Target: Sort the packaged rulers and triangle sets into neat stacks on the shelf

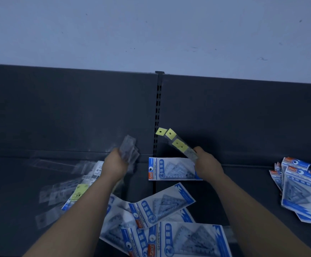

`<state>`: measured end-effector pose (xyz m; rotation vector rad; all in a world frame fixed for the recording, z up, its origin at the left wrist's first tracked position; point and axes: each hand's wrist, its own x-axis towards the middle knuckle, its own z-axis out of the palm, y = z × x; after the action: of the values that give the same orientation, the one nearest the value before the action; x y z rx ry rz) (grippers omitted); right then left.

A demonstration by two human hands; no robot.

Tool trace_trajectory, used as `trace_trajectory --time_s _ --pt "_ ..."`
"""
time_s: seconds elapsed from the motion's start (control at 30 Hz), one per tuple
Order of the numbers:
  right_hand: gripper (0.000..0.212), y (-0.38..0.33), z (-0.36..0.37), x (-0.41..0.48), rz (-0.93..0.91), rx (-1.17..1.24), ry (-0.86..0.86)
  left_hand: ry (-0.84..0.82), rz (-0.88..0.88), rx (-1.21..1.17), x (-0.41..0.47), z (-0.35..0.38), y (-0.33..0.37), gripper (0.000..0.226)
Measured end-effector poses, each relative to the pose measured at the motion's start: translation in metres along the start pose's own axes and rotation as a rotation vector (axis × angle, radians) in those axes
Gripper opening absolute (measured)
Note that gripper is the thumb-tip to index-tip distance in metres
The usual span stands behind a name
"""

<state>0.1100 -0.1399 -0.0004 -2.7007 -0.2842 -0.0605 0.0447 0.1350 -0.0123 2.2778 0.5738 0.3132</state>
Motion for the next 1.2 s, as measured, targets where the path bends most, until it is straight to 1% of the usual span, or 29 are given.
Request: trace_trajectory --time_s 0.1,0.17,0.23,0.33,0.43,0.5,0.6,0.67,0.73,0.83,0.9,0.97,1.1,1.17,1.2 --pt "0.025 0.0 -0.004 -0.003 -0.069 0.062 0.056 0.039 0.049 -0.071 -0.002 -0.005 0.012 0.018" --pt "0.025 -0.001 -0.008 -0.003 -0.104 0.124 0.05 0.01 0.104 -0.105 -0.008 -0.005 0.025 0.015" --pt "0.02 -0.004 -0.011 -0.003 -0.118 0.18 0.007 -0.052 0.15 -0.161 -0.015 -0.002 0.037 0.016" --pt "0.016 -0.008 -0.009 -0.008 -0.083 0.294 -0.077 -0.214 0.18 -0.194 -0.023 0.01 0.047 0.015" --pt "0.018 -0.008 -0.005 -0.01 -0.043 0.299 -0.154 -0.366 0.179 -0.127 -0.025 0.024 0.045 0.015" --pt "0.015 -0.006 -0.003 -0.011 -0.027 0.292 -0.198 -0.441 0.169 -0.071 -0.023 0.034 0.04 0.018" --pt "0.018 0.0 -0.004 -0.013 0.016 0.3 -0.233 -0.536 0.205 0.106 -0.021 0.047 0.037 0.017" --pt "0.022 0.007 -0.005 -0.014 0.049 0.294 -0.223 -0.556 0.25 0.233 -0.022 0.052 0.039 0.012" --pt "0.021 0.015 -0.006 -0.013 0.09 0.27 -0.156 -0.547 0.299 0.307 -0.022 0.056 0.039 0.012" --pt "0.019 0.022 -0.009 -0.015 0.118 0.166 -0.041 -0.556 0.301 0.306 -0.02 0.06 0.035 0.013" --pt "0.016 0.022 -0.012 -0.017 0.1 0.114 -0.008 -0.569 0.289 0.294 -0.021 0.061 0.035 0.013" --pt "0.014 0.023 -0.015 -0.02 0.084 0.058 0.014 -0.572 0.295 0.313 -0.022 0.061 0.036 0.022" --pt "0.024 0.032 -0.028 -0.027 0.096 -0.075 0.096 -0.573 0.294 0.31 -0.022 0.063 0.033 0.029" --pt "0.025 0.039 -0.035 -0.028 0.114 -0.09 0.108 -0.551 0.293 0.326 -0.021 0.064 0.033 0.021" --pt "0.023 0.042 -0.038 -0.027 0.115 -0.074 0.082 -0.519 0.304 0.344 -0.019 0.063 0.034 0.011"
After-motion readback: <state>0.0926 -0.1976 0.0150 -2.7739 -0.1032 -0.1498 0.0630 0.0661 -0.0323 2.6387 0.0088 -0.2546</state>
